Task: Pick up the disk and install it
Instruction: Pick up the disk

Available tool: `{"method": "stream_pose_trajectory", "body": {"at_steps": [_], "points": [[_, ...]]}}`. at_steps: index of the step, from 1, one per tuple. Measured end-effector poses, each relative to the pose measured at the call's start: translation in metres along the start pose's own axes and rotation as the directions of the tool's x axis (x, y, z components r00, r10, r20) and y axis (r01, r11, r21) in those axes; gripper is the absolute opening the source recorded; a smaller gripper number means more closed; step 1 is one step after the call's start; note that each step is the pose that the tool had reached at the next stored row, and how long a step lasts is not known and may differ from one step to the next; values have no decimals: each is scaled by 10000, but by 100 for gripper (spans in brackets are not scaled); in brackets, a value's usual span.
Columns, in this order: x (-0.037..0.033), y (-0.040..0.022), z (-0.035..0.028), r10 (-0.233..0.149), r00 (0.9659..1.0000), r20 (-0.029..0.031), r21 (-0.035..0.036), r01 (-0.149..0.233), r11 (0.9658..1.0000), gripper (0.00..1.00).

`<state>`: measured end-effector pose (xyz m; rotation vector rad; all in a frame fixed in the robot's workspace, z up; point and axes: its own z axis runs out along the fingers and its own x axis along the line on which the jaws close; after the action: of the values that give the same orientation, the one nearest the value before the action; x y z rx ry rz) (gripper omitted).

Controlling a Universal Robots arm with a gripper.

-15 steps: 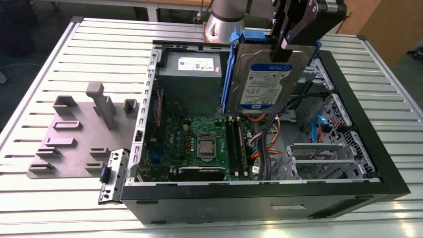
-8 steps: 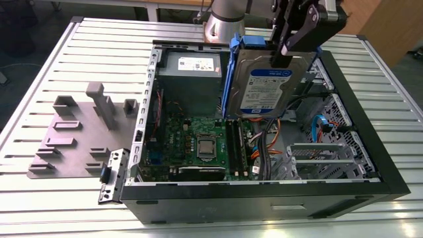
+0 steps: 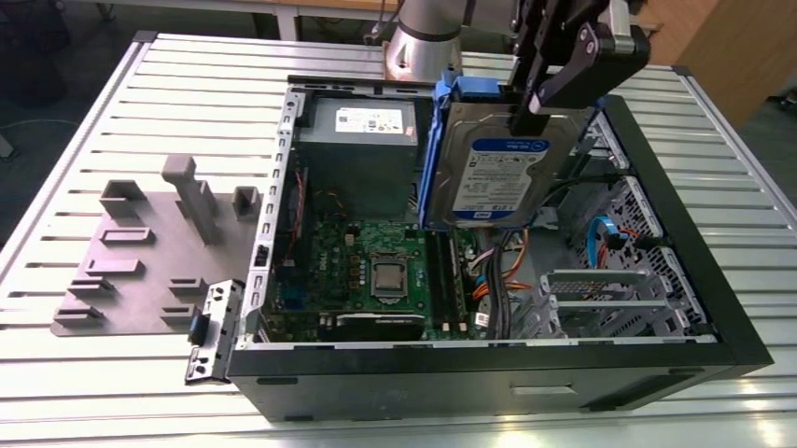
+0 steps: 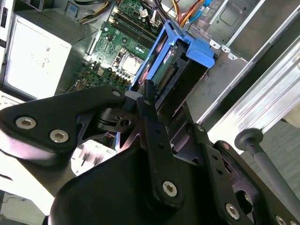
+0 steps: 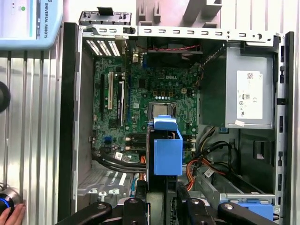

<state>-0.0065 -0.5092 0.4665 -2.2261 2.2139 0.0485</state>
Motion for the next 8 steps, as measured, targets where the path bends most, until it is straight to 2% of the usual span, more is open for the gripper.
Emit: {"method": "stream_pose_trajectory", "body": {"at_steps": [8], "points": [[3,-105,22,1,10000,0,-1,-1,10000,35]]}}
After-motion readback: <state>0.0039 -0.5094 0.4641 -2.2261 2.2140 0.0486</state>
